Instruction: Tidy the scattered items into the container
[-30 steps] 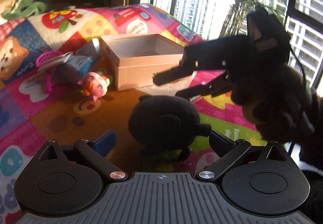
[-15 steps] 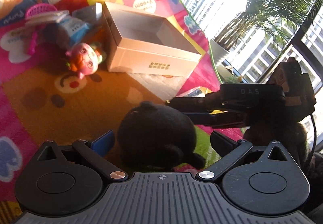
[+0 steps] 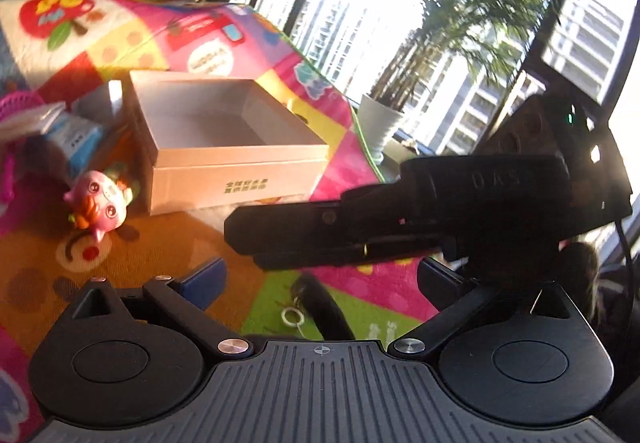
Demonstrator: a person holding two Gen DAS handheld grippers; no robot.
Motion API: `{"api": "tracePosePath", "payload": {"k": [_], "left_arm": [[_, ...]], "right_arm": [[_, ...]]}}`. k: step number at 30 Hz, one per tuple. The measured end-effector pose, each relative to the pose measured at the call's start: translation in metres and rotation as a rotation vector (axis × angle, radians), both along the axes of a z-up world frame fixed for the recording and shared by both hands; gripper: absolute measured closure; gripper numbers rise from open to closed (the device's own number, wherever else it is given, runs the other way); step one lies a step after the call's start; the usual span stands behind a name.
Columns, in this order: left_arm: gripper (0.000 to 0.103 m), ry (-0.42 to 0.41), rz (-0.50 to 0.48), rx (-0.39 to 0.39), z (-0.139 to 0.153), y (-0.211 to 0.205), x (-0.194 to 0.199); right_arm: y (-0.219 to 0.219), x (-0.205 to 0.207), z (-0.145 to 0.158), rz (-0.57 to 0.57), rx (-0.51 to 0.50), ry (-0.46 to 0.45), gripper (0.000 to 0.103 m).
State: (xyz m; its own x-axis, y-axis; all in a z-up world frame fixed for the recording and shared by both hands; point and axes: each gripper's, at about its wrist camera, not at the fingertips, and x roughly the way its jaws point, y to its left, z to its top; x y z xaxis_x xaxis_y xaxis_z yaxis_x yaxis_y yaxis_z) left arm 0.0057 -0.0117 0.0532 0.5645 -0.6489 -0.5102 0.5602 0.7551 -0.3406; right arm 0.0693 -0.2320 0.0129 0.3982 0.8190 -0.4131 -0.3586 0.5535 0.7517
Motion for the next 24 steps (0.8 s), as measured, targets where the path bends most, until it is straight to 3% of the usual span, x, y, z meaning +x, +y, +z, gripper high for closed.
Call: {"api": "tracePosePath", "payload": {"k": [4,8,16,20,24], "left_arm": [[0.0,-0.028,0.024,0.097,-0.007,0.006,-0.024],[0.0,-0.016,0.079,0.14,-0.011,0.029,-0.043],[0.0,0.004,0.13,0.152,-0.011,0.032,-0.058],[0.0,0.013,0.11,0.227,-0.027,0.004,-0.052],[0.0,-0.008,0.142,0.277,-0.034,-0.007,-0.045]], "right_arm": [[-0.009,-0.008,-0.001,0.012,-0.026,-0.01,0.052],[-0.023,-0.017,-0.01,-0.011,-0.051,-0.002,0.05],[-0.05,-0.048,0.009,-0.167,-0.226,-0.244,0.022],[-0.058,-0.053,0.015,-0.247,-0.353,-0.357,0.0],[-0.052,-0.039,0.003,-0.286,-0.582,-0.411,0.0]]}}
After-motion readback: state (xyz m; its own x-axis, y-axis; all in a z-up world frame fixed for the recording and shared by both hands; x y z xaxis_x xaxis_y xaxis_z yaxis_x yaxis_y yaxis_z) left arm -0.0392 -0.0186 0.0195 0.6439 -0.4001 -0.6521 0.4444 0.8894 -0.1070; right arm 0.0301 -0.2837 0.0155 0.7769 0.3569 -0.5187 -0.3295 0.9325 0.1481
